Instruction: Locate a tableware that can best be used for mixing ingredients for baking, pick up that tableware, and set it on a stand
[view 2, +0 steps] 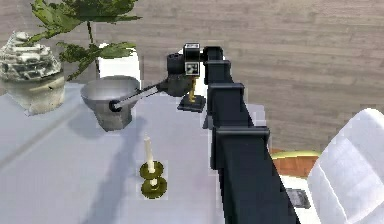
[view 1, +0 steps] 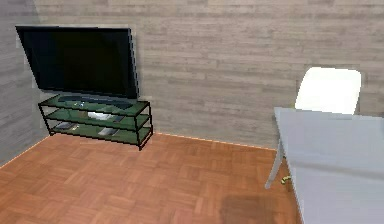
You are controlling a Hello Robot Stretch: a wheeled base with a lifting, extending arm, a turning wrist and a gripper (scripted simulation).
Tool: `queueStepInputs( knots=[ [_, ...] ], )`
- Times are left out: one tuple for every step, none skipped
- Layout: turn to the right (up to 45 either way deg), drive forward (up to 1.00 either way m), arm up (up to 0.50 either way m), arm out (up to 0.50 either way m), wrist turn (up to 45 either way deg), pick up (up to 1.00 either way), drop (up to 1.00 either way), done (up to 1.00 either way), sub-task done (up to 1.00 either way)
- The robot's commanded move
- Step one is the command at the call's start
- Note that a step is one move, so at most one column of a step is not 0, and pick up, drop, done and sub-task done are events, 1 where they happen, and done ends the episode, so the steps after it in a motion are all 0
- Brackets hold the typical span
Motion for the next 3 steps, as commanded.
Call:
queueStepInputs(
  knots=[
    [0.0,0.0,0.0,0.0,-45.0,0.0,0.0,0.0,0.0],
    [0.0,0.0,0.0,0.0,-27.0,0.0,0.0,0.0,0.0],
    [0.0,0.0,0.0,-0.34,0.0,0.0,0.0,0.0,0.0]
  ],
)
